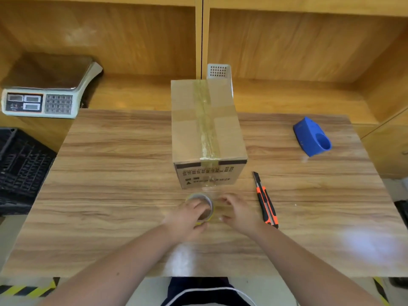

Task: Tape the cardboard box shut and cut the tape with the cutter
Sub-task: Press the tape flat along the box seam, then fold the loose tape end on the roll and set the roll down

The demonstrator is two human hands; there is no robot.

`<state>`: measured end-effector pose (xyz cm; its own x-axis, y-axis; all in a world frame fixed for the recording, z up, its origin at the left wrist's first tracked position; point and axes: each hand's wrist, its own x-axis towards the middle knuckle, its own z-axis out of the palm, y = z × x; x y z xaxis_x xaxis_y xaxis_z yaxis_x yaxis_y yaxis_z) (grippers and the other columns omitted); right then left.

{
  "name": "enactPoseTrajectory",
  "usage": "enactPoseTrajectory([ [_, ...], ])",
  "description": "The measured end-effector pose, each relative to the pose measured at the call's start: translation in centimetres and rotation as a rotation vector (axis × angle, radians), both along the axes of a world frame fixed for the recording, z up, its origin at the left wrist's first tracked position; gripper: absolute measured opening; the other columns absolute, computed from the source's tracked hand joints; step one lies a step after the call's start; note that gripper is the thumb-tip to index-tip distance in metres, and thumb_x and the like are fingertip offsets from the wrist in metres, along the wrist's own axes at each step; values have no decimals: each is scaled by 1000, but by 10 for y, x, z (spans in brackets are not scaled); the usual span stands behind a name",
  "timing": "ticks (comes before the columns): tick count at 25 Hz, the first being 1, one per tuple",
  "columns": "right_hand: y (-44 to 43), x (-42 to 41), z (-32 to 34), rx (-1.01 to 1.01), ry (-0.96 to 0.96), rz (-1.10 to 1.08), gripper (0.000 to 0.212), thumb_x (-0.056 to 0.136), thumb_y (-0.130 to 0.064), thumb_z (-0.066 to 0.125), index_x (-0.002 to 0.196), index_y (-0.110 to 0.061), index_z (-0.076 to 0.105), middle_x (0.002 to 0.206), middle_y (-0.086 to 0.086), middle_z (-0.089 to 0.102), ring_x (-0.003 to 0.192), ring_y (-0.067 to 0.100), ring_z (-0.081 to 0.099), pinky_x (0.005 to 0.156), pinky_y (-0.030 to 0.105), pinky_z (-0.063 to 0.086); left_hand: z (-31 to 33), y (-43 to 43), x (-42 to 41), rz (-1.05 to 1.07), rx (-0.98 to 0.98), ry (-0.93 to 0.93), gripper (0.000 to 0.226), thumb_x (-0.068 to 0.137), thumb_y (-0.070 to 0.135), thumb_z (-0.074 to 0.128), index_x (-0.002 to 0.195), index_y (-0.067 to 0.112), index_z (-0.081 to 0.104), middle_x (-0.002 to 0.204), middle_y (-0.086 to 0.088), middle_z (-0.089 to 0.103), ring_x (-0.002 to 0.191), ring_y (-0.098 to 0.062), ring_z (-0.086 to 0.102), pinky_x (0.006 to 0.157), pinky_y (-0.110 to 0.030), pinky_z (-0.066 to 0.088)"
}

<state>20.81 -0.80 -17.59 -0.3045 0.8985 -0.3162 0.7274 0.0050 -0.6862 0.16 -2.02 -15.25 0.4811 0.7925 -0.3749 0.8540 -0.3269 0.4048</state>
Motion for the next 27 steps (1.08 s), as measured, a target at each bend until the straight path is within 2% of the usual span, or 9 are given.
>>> enactPoseTrajectory([
  [3,-5,-12,-15,-121,-10,-44,78,67,-17,80,136,-15,43,132,8,53,121,24,47,101,27,35,-9,2,11,-25,-30,144,50,90,52,51,130,21,49,139,-3,50,122,-25,52,89,-35,47],
  [8,-4,-23,-37,-132,6,-156,68,68,-26,78,130,-19,51,127,3,60,116,21,54,101,37,44,-17,15,23,-2,27,159,36,91,47,50,110,18,58,116,-4,66,101,-26,63,73,-34,49],
  [10,-6,-24,-31,-140,99,-224,59,75,-14,74,130,-14,52,124,5,62,110,15,58,98,24,46,-18,17,25,116,-11,72,30,88,44,54,105,20,60,105,-1,70,93,-24,66,72,-34,54],
  [13,-8,-21,-19,-93,180,-288,47,82,-5,67,127,-7,55,116,3,61,103,9,55,80,-3,36,-14,16,25,350,-86,-121,26,84,40,61,103,22,64,93,6,71,86,-18,67,74,-34,56],
  [17,-13,-24,-8,72,254,-321,32,81,-4,67,113,-11,67,118,4,66,107,11,59,91,15,45,-9,7,26,598,-141,-397,20,85,27,67,104,19,65,82,9,66,72,-7,62,66,-16,49],
  [20,-10,-29,-4,118,276,-448,17,78,-3,71,93,-9,74,104,6,71,91,10,63,78,12,46,-6,3,25,654,-158,-487,18,86,22,67,103,16,66,82,6,68,65,3,58,56,-3,41],
  [22,-4,-31,5,156,269,-432,9,77,-3,72,83,-10,74,92,5,71,84,11,61,74,16,44,-4,1,23,676,-168,-519,18,87,24,66,103,16,66,78,7,70,64,3,59,55,-3,41],
  [25,5,-27,27,310,138,-211,5,81,-10,68,80,-12,72,85,1,69,86,15,57,78,25,44,5,2,22,717,-186,-560,12,88,29,63,99,22,64,58,8,61,49,-3,51,47,-11,37],
  [27,12,-24,51,388,55,-95,8,85,-11,62,80,-12,69,82,1,66,82,15,57,72,27,45,19,8,23,754,-223,-634,14,88,30,65,98,21,66,56,5,62,49,-9,52,51,-23,42],
])
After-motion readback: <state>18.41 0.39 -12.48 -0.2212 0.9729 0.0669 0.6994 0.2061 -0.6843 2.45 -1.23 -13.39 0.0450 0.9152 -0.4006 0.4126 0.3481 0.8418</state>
